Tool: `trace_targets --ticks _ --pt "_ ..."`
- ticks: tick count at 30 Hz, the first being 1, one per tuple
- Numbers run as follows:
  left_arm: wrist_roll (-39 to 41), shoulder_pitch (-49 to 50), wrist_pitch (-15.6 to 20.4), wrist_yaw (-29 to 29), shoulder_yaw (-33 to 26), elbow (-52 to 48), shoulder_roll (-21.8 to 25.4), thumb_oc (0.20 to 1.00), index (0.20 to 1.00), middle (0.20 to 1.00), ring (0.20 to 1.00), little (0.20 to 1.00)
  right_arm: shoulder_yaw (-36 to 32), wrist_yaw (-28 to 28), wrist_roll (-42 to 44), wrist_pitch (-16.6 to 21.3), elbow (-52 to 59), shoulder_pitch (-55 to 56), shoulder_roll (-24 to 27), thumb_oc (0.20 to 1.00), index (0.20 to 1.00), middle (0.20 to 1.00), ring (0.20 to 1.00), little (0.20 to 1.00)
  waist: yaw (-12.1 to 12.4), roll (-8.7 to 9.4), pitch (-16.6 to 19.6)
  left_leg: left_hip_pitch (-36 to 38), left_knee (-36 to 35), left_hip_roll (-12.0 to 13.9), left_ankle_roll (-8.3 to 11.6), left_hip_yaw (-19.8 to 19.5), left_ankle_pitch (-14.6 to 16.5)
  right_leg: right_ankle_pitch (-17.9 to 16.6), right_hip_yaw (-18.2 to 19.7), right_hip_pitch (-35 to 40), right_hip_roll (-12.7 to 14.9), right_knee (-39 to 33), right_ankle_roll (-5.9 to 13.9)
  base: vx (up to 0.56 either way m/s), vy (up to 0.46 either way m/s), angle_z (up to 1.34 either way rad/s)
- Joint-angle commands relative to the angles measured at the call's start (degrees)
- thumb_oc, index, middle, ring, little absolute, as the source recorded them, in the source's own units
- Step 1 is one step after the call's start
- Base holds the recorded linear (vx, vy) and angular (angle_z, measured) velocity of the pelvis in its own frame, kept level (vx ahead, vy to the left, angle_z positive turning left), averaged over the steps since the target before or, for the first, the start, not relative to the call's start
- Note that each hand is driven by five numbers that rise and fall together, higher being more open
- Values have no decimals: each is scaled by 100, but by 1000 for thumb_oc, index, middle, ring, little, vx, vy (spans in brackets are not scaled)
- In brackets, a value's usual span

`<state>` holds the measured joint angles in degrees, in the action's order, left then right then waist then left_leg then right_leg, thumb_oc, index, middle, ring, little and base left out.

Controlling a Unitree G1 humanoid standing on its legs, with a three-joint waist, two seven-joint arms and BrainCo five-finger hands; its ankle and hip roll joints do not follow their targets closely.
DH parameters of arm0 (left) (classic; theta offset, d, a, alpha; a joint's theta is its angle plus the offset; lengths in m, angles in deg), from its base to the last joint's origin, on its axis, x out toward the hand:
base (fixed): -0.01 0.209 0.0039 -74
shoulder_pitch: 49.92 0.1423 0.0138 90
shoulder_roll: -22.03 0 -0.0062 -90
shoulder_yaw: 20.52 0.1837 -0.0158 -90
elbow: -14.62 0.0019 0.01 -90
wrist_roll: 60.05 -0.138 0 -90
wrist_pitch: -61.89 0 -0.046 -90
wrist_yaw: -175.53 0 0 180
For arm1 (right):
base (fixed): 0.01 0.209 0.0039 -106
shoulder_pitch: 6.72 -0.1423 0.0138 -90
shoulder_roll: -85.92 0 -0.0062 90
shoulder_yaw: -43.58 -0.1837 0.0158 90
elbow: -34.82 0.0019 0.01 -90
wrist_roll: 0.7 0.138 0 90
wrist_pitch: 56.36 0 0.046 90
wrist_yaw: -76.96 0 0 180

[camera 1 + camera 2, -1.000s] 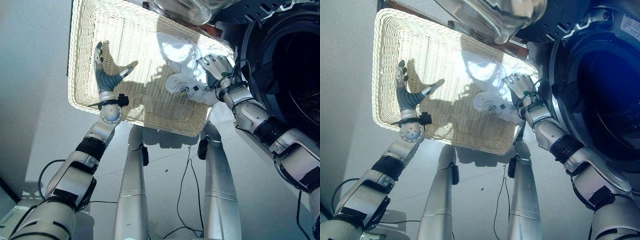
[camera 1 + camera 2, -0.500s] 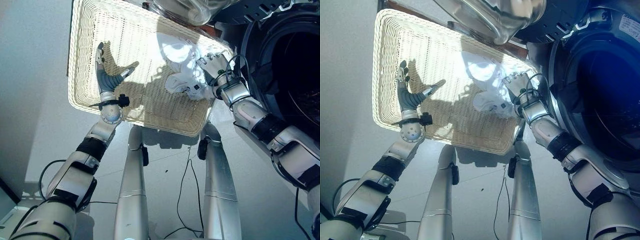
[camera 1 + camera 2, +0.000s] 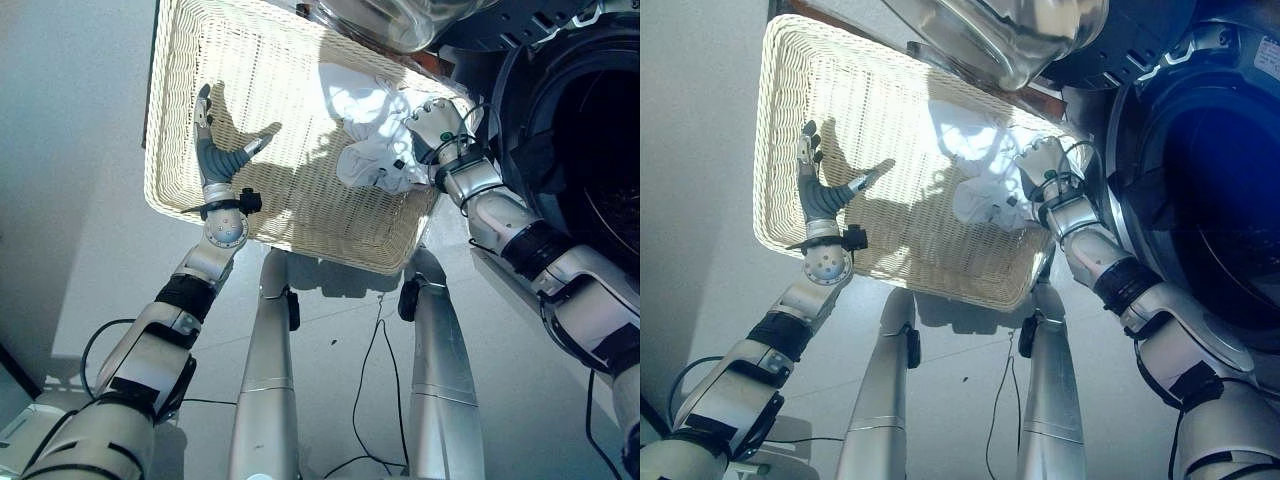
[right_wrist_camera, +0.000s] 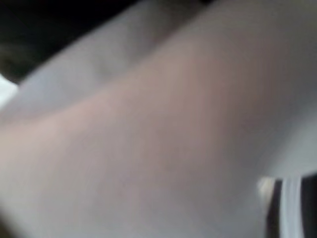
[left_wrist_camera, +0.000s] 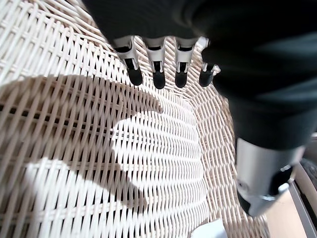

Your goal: Put the clothes into the washing machine.

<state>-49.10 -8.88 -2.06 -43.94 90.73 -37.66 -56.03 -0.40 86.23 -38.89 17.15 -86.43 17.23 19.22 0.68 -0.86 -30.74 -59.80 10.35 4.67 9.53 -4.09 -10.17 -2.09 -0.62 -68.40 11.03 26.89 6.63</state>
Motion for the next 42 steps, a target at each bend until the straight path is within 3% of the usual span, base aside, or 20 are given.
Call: trace_targets --ticks 1,2,5,6,11,13,15,20,25,26,27,32,42 --pt "131 -181 293 15 -273 -7 -58 1000 1000 1000 1000 1000 13 138 2039 156 -107 454 -156 200 200 200 200 200 -25 -77 95 -479 484 -510 -437 138 101 -768 -508 215 -464 -955 -8 0 0 0" --pt "171 -183 289 44 -299 -11 -44 1000 1000 1000 1000 1000 -320 208 3030 372 1 607 -263 200 200 200 200 200 -33 -75 95 -482 483 -518 -432 129 100 -773 -496 203 -468 -959 -14 0 0 0" --pt "193 -160 298 83 -343 -10 -25 1000 1000 1000 1000 1000 -677 313 3863 618 152 772 -363 200 200 200 200 200 -44 -68 95 -478 484 -515 -428 129 109 -758 -485 199 -478 -946 -18 0 0 0" --pt "227 -121 323 128 -397 -11 -1 1000 1000 1000 1000 1000 -1076 298 4591 935 266 956 -472 200 200 200 200 200 -61 -51 95 -476 487 -506 -421 124 123 -759 -472 182 -486 -934 -13 0 0 0" --pt "262 7 326 128 -510 -63 11 1000 1000 1000 1000 1000 -1879 55 6125 1698 679 1469 -620 200 200 200 200 200 -135 14 95 -427 462 -471 -410 151 141 -742 -458 202 -517 -925 3 0 0 0" --pt "260 22 307 114 -521 -87 8 1000 1000 1000 1000 1000 -2004 -2 6435 1880 790 1556 -628 200 200 200 200 200 -149 35 95 -406 445 -460 -407 161 141 -738 -461 217 -525 -926 7 0 0 0" --pt "274 67 278 80 -521 -145 36 1000 1000 1000 1000 1000 -2289 18 6828 2350 983 1711 -607 200 200 200 200 200 -179 63 95 -366 420 -447 -405 165 154 -739 -457 242 -535 -929 22 0 0 0" --pt "321 218 323 85 -590 -182 115 1000 1000 1000 1000 1000 -2932 -209 8082 3102 1243 2028 -676 200 200 200 200 200 -230 101 95 -346 458 -418 -398 159 212 -703 -439 265 -552 -894 48 0 0 0" --pt "325 233 339 86 -593 -175 118 1000 1000 1000 1000 1000 -2983 -243 8232 3185 1243 2051 -685 200 200 200 200 200 -231 102 95 -338 453 -414 -398 160 214 -702 -436 269 -554 -894 50 -3 6 -1" --pt "473 303 483 103 -595 -86 237 1000 1000 1000 1000 1000 -3777 -652 9980 4038 1068 2315 -735 200 200 200 200 200 -283 112 95 -264 404 -364 -381 188 270 -706 -397 341 -537 -956 96 -15 32 -5" --pt "531 312 534 126 -589 -49 289 1000 1000 1000 1000 1000 -3994 -857 10650 4279 917 2348 -704 200 200 200 200 200 -295 109 95 -243 380 -354 -374 197 283 -717 -391 359 -530 -989 108 -15 33 -8" --pt "731 347 692 214 -550 78 437 1000 1000 1000 1000 1000 -4582 -1358 12080 4633 345 2379 -605 200 200 200 200 200 -319 118 95 -195 367 -319 -349 208 330 -754 -369 412 -515 -1055 143 4 -3 -6" --pt "1036 221 839 389 -430 329 642 1000 1000 1000 1000 1000 -4977 -1158 12936 4917 -861 1970 -117 200 200 200 200 200 -288 126 95 -166 328 -279 -324 189 335 -842 -406 492 -468 -1199 172 3 -5 -2"
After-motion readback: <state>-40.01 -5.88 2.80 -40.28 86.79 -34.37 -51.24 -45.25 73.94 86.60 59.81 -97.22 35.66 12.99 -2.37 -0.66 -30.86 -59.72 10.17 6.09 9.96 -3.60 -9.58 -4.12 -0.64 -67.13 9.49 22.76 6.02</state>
